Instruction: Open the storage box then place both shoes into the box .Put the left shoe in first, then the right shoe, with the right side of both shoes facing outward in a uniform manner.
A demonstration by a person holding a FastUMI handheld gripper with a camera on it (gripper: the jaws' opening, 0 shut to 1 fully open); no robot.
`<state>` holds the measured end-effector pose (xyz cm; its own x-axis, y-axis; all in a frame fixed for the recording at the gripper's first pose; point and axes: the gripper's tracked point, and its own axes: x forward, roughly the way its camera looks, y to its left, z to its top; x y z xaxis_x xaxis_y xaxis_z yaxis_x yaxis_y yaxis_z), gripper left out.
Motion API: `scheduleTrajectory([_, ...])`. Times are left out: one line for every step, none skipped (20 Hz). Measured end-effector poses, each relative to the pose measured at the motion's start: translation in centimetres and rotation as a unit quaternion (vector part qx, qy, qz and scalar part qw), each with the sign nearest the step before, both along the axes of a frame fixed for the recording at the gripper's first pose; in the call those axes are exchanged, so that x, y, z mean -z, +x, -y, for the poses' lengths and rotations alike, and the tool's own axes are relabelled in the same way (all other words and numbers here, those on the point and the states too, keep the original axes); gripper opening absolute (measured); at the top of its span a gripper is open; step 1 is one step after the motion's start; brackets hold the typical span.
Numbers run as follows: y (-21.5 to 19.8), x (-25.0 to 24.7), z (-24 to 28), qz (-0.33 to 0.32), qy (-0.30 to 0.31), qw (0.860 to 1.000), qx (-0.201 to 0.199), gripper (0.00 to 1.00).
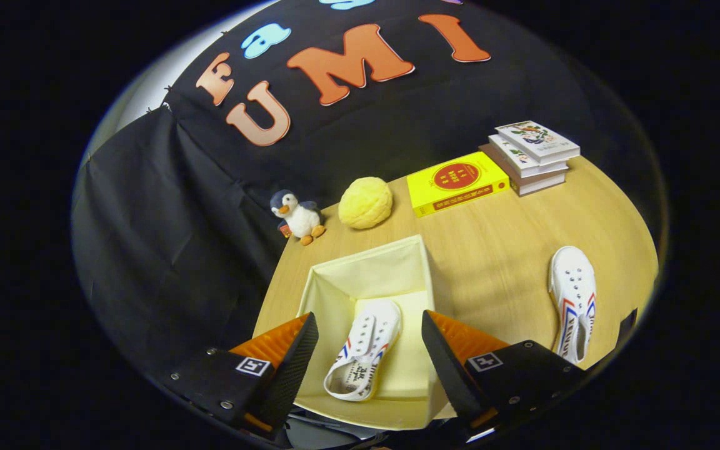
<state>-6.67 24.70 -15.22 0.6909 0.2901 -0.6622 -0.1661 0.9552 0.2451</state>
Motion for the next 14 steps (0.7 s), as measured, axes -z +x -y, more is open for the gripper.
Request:
scheduleTrajectory([0.3, -0.5, 1.5, 0.004, -0.003, 1.000, 0.008, 0.99])
scheduleTrajectory([0.5, -0.8, 3.0, 0.006, -0.006, 1.000, 0.020, 0.98])
scheduleTrajectory([0.7, -1.0, 4.5, 0.006, -0.007, 0.999, 0.031, 0.99])
scheduleTrajectory([0.8, -1.2, 5.8, 0.003, -0.006, 0.999, 0.040, 0.98])
scheduleTrajectory([0.9, -1.2, 7.0, 0.002, -0.008, 0.999, 0.047, 0.98])
scheduleTrajectory([1.0, -1.3, 8.5, 0.002, -0.012, 0.998, 0.056, 0.99])
scheduleTrajectory([1.2, -1.2, 9.9, 0.001, -0.020, 0.998, 0.063, 0.99])
scheduleTrajectory([1.1, -0.9, 11.3, -0.003, -0.027, 0.997, 0.069, 0.98])
scheduleTrajectory([1.1, -0.6, 12.6, -0.007, -0.031, 0.997, 0.075, 0.99])
scheduleTrajectory([1.1, -0.4, 13.7, -0.013, -0.032, 0.996, 0.081, 0.99])
scheduleTrajectory([1.1, -0.1, 14.8, -0.019, -0.033, 0.995, 0.088, 0.98])
scheduleTrajectory([1.1, 0.2, 16.0, -0.025, -0.036, 0.994, 0.095, 0.99])
scheduleTrajectory([1.3, 0.7, 17.1, -0.031, -0.038, 0.994, 0.102, 0.98])
scheduleTrajectory([1.4, 0.9, 18.1, -0.036, -0.038, 0.993, 0.108, 0.99])
